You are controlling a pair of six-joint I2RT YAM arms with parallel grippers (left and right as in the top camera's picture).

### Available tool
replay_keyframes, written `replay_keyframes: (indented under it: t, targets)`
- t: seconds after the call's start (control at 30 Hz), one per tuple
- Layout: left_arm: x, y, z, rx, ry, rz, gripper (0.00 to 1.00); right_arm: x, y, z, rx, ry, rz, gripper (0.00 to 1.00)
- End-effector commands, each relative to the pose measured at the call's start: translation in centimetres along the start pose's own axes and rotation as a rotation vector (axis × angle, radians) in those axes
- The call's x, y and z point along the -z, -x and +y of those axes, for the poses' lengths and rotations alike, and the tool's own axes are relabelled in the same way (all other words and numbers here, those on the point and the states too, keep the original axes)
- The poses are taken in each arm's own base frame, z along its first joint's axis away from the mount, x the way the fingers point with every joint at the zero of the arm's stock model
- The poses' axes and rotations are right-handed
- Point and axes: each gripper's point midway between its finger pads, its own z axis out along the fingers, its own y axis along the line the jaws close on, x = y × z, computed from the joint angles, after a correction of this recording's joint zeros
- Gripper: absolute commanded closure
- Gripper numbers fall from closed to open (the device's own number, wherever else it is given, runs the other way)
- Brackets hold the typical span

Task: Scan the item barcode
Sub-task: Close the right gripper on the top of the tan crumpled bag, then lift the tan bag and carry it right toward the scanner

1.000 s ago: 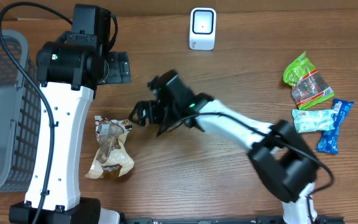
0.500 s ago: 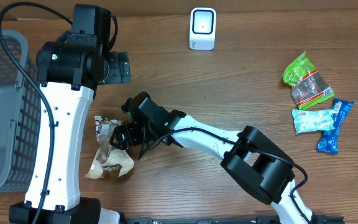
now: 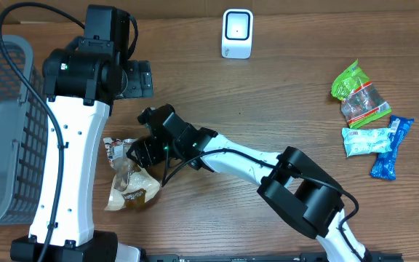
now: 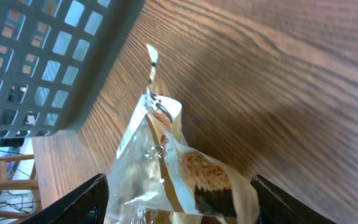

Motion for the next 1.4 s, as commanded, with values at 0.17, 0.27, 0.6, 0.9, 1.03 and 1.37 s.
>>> replay_keyframes:
  t: [0.17, 0.27, 0.6, 0.9, 1.03, 1.37]
  targets:
    - [1.1, 0.5, 0.6, -0.001, 0.004, -0.036, 0.0, -1.1, 0.9, -0.7, 0.109, 0.003, -0.043, 0.27]
    - [1.1, 0.5, 0.6, -0.001, 0.004, -0.036, 0.0, -1.4, 1.3, -0.8, 0.116, 0.007, -0.064, 0.31]
    - [1.1, 0.5, 0.6, -0.001, 0.004, -0.036, 0.0, -1.2, 0.3, 0.1, 0.103, 0.092, -0.001, 0.96]
    - [1.1, 0.5, 0.6, -0.001, 0.004, -0.036, 0.0, 5.1, 3.5, -3.4, -0.026, 0.065, 0.027, 0.96]
    - [1.1, 0.5, 0.6, -0.001, 0.004, -0.036, 0.0, 8.9, 3.9, -8.4, -0.105, -0.035, 0.062, 0.96]
    - [1.1, 0.5, 0.6, -0.001, 0.004, -0.036, 0.0, 15.6, 5.1, -16.9, -0.113, -0.095, 0.058, 0.96]
